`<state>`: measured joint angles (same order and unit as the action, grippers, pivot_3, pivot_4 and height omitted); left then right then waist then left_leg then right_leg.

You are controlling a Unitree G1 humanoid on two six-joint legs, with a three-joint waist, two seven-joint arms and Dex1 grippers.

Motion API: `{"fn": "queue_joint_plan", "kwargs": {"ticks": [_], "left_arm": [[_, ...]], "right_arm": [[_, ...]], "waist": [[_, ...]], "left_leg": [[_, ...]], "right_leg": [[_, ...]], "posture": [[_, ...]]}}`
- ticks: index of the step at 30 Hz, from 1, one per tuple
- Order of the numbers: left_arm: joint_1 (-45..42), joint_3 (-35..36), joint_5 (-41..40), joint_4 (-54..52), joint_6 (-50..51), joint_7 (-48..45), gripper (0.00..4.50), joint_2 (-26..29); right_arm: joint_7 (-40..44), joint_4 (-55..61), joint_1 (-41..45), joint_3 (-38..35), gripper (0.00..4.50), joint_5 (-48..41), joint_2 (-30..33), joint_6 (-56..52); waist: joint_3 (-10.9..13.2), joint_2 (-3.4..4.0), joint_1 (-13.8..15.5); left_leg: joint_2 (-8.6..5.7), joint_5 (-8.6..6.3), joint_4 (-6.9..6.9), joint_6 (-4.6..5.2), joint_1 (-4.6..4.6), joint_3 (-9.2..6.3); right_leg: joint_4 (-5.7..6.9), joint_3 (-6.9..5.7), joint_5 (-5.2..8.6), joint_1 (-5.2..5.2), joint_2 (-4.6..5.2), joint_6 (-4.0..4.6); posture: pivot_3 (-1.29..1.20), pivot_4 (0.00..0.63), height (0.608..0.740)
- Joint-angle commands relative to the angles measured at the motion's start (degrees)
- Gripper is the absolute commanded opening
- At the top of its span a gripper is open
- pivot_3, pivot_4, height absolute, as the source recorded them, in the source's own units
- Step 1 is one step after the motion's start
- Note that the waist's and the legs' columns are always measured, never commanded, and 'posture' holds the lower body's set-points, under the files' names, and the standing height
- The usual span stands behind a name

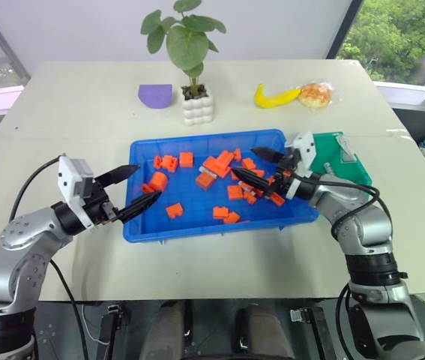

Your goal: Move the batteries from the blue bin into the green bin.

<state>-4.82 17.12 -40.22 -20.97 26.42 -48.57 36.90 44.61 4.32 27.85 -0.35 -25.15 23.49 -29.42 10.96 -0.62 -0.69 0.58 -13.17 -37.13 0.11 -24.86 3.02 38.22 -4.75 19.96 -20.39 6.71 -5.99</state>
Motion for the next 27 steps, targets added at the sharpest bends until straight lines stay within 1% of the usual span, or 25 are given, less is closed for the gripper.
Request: {"fn": "queue_joint_plan", "kwargs": {"ticks": [1, 8, 17, 27], "left_arm": [[-1.1, 0.5, 0.1, -0.3, -1.8, 0.1, 4.50, -0.2], [-1.3, -0.1, 0.5, -0.5, -2.3, 0.4, 4.50, -0.3], [-1.0, 0.2, 0.4, -1.4, -2.0, 0.8, 4.50, -0.5], [-0.7, 0.2, 0.3, -2.5, -1.9, 1.6, 4.50, -0.6]], "right_arm": [[1.3, -0.6, 3.4, 1.9, 4.49, 0.9, -0.9, 2.4], [3.7, -5.6, 6.8, 6.7, 4.49, 4.2, -1.8, 4.7], [6.9, -10.3, 9.4, 10.8, 4.49, 6.7, -4.3, 6.7], [6.8, -16.6, 13.4, 14.8, 4.49, 12.5, -6.4, 8.2]], "waist": [[0.0, 0.00, 0.0], [0.0, -0.01, 0.0], [0.0, -0.01, -0.1], [0.0, -0.01, 0.0]], "left_leg": [[0.00, 0.00, 0.00, 0.00, 0.00, 0.01], [-0.01, 0.00, -0.01, 0.00, 0.00, 0.00], [-0.01, 0.00, -0.01, 0.00, 0.00, 0.00], [-0.01, 0.00, -0.01, -0.01, 0.00, 0.00]], "right_leg": [[0.00, 0.00, 0.00, 0.00, 0.00, 0.00], [0.01, 0.00, 0.00, 0.00, 0.00, 0.00], [0.01, 0.00, 0.00, -0.01, -0.01, 0.00], [0.02, 0.00, 0.00, -0.02, 0.00, 0.00]], "posture": [[0.00, 0.150, 0.739], [0.00, 0.150, 0.739], [0.00, 0.150, 0.739], [0.00, 0.150, 0.739]]}}
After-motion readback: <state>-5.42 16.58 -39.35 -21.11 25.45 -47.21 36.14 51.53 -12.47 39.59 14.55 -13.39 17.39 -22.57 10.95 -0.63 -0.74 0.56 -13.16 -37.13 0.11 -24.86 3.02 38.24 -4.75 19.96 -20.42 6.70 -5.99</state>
